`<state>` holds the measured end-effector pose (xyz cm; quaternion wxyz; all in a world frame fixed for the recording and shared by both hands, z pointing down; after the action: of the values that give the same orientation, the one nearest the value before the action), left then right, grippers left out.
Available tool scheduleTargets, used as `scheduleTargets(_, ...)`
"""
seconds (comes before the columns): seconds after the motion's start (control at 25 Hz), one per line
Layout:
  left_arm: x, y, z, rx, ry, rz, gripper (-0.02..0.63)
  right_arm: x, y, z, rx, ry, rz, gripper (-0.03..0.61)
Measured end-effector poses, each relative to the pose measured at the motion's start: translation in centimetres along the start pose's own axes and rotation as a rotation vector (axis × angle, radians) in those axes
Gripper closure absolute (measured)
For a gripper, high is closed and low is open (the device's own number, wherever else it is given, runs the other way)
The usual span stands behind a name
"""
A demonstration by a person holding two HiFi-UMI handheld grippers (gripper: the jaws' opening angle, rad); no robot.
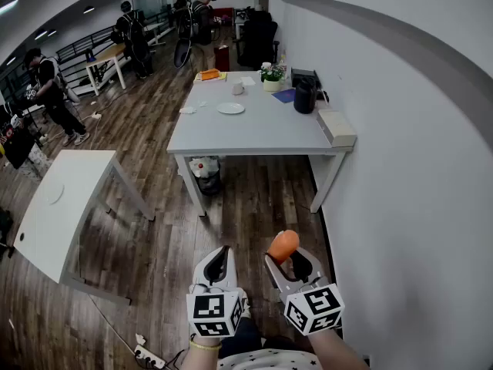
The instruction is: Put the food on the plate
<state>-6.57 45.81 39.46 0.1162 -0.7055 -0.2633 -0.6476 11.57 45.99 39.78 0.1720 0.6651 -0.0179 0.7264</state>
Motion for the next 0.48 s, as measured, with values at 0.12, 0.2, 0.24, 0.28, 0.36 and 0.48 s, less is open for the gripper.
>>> scheduleTargets(0.12,-0.6,2.9,-2.8,-0.004,0.0,0.011,0.606,-0.2,3.9,0.6,0.008,-0.004,-0.005,0.37)
scheduleTargets(0.2,-1.4,6.7,-5.7,-0.008,0.007,0.022,0.606,-1.0,8.5,1.2,0.0,-0.02,-0.005,0.37)
scheduleTargets(0.24,-1.8,8.9,-7.4,-0.011,0.008,0.029,0.606,-1.6,11.2,1.6,-0.005,-0.038,-0.006,0.37)
scheduleTargets(0.28,-2.3,11.1,-9.2,-0.011,0.008,0.035,0.606,-2.2,13.9,1.8,-0.008,-0.052,-0.004,0.37)
scheduleTargets(0.36,-3.5,14.8,-12.8,-0.002,0.014,0.04,0.606,-3.4,18.9,1.8,-0.011,-0.058,0.002,0.37)
scheduleTargets(0.48,-5.1,18.7,-17.4,0.016,0.041,0.033,0.606,-4.9,24.6,1.0,-0.004,-0.062,0.013,0.37)
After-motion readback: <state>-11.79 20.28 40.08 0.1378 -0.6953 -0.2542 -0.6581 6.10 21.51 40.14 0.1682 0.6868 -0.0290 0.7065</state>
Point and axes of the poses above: the fingertips, and each gripper's own axes: y forward along the fingers, z to its right, x out of its underside, the point moved 9 cm from there along -y, backward along the fingers, and after that the axes turned 15 degrees about x, right-handed, at the moved point
